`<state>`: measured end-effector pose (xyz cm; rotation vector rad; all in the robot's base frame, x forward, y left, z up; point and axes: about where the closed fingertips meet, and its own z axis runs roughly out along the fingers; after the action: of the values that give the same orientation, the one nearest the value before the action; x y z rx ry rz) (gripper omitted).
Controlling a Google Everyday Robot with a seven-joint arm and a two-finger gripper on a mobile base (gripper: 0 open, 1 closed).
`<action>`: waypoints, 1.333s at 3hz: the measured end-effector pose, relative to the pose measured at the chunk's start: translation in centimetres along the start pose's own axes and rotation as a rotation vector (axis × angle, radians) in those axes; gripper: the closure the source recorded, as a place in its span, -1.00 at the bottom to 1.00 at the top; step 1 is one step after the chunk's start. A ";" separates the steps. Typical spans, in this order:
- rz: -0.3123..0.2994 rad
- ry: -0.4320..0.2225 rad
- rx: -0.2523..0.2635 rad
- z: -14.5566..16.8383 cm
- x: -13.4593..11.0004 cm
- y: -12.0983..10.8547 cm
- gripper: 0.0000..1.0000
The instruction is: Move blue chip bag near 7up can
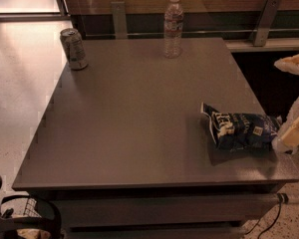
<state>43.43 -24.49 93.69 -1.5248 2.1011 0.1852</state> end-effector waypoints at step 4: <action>0.092 -0.144 -0.197 10.0 2.2 1.1 -1.00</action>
Offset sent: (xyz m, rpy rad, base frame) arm 0.0145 0.0102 -0.0752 0.1542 0.1349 0.0167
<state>45.29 -21.88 83.91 -1.4761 2.0886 0.5337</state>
